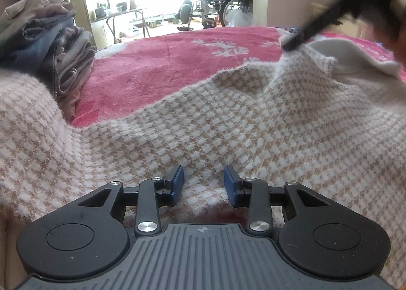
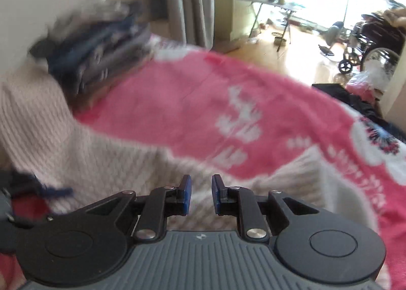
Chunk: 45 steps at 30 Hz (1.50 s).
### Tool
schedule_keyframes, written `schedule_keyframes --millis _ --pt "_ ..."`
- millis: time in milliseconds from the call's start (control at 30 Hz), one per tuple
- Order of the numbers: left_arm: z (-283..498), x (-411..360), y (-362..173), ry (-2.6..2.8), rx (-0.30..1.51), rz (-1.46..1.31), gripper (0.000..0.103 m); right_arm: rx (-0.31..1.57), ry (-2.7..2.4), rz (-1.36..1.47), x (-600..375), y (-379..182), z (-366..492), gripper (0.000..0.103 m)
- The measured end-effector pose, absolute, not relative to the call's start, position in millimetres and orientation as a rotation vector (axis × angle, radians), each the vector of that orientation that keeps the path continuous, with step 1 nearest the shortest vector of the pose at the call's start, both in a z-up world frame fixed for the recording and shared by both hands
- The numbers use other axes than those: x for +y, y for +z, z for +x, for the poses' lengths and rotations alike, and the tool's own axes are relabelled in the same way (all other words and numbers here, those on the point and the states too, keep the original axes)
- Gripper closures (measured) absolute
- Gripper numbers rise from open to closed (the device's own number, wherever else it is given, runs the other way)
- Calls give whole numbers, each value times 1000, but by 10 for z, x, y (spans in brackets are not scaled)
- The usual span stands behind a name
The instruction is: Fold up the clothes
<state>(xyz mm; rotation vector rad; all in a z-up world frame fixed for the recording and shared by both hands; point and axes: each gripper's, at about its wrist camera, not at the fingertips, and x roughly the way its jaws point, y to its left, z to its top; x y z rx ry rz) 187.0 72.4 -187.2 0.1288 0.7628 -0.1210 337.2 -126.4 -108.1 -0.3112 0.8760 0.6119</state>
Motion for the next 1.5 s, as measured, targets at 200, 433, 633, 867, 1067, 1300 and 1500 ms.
schedule_keyframes --millis 200,433,633,867,1067,1300,1500 --pt "1853 787 -1879 -132 761 107 67 1004 408 -167 -1770 -1484 3484 103" --pt "1824 766 -1630 -158 632 144 68 903 437 -152 -1667 -1068 3439 91" --pt "2011 567 -1842 -159 751 166 68 963 335 -61 -1706 -1425 4046 91" --pt "1918 633 -1876 -145 755 151 67 945 184 101 -1904 -1513 4420 101" --pt "1907 677 -1877 -138 756 143 67 871 59 307 -2519 -1103 4284 87" --pt "1848 687 -1798 -122 714 149 66 891 172 318 -3133 -462 2986 69" --pt "1671 566 -1487 -162 595 162 66 928 66 373 -3816 -238 1540 64"
